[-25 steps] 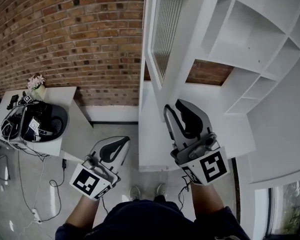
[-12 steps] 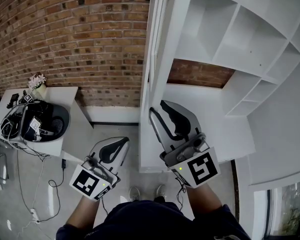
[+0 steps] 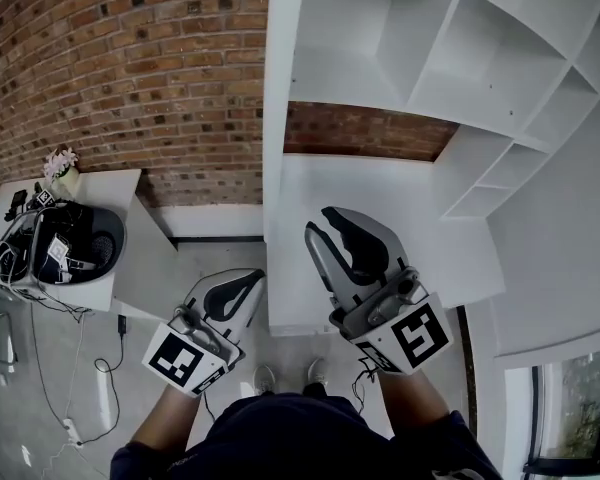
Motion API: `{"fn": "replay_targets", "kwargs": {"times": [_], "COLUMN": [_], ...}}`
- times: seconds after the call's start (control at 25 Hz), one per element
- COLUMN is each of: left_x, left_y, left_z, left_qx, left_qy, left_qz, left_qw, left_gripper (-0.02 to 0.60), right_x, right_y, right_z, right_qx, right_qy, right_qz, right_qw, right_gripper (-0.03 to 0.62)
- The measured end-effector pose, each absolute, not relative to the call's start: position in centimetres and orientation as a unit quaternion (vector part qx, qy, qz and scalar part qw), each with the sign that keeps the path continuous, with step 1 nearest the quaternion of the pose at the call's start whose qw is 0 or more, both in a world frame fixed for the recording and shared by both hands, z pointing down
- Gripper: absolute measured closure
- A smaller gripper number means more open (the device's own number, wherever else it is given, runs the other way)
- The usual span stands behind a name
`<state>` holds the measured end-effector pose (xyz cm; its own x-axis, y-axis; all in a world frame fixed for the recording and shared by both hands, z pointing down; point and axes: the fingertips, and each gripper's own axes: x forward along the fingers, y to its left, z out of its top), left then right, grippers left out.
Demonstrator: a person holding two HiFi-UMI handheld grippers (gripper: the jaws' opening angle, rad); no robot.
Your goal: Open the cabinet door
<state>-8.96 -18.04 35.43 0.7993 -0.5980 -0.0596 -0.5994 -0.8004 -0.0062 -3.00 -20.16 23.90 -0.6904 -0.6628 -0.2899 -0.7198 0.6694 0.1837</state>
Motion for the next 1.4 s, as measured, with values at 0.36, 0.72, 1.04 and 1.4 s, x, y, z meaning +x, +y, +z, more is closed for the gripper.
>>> {"fn": "replay_targets", "kwargs": {"times": [0.36,0.72,1.04,1.4], "left_x": [-1.6,3.5,5.9,6.5], "left_y": [-18.8,-20.1,-21.5,-22.5], "left_z": [36.0,36.5,36.6,36.5], "left_qx": [-0.964,-0.969,-0.97,-0.967], "left_qy": [0.266,0.246,0.244,0.254], "left_qz": [0.017,0.004,0.003,0.008], "left_qw": [0.01,0.007,0.002,0.002], "left_gripper": [0.577,0.577,0.577,0.577], "right_x": [4.0,8.8,10.8,11.1], "right_y": [-20.3,-20.4,-21.1,-21.8], "right_z": [27.1,29.0,29.9,30.4], "right_qx": [-0.408,-0.417,-0.415,-0.406], "right_qy": [0.905,0.903,0.905,0.91], "right_qz": [0.083,0.046,0.034,0.03], "right_qw": [0.088,0.088,0.082,0.077], "right_gripper": [0.512,0.537,0.566,0.566]}}
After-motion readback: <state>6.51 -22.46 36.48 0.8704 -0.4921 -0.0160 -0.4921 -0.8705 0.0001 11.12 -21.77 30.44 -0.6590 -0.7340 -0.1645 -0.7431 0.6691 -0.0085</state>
